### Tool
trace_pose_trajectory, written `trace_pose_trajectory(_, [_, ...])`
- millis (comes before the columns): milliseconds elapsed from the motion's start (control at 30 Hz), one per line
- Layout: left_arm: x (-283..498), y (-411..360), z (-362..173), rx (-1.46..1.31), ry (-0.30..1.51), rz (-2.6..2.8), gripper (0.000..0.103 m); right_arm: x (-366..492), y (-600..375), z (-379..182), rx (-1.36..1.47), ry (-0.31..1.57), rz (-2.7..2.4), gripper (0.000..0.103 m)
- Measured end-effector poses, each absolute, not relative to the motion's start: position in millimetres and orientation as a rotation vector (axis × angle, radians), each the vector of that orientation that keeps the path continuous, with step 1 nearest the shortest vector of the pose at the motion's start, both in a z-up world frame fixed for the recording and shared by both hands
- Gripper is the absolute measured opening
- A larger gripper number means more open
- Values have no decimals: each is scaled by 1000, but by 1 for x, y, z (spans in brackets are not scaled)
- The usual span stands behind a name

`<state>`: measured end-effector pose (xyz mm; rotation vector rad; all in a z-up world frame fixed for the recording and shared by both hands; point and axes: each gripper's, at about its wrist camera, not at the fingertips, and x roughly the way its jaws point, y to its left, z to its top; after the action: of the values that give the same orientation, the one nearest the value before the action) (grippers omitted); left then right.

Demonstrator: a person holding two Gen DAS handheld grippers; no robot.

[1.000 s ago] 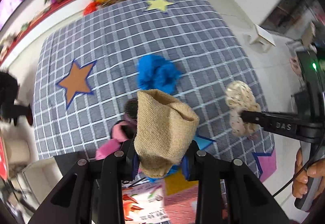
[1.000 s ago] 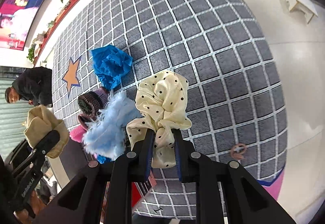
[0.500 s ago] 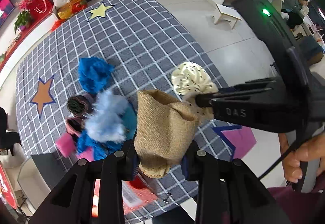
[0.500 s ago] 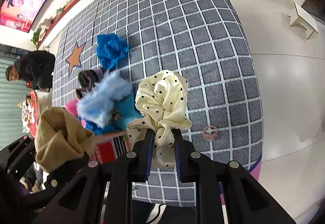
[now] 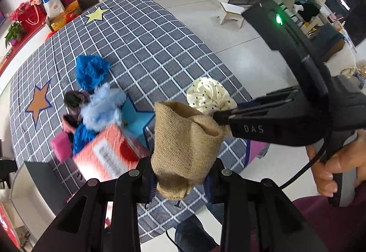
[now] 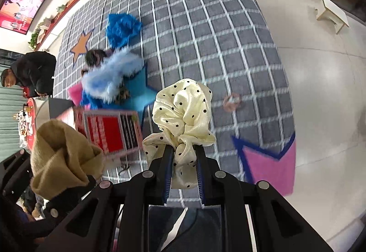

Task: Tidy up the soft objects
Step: 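Lift both held items and carry them toward the white box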

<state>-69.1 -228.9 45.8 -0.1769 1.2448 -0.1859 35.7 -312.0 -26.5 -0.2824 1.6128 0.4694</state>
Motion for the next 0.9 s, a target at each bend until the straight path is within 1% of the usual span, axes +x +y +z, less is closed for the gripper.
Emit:
trace_pose_trajectory(267, [-130, -198, 63, -187, 1185, -162, 35, -44, -301, -21, -262, 1629, 451, 20])
trace_pose_trajectory(433, [-166, -163, 70, -227, 1166, -76, 35, -80, -276, -11, -305, 1598, 513, 20])
trace_pose_trajectory(900, [-238, -62, 55, -475, 1145, 268, 35, -125, -187, 23, -460, 1480, 725, 20])
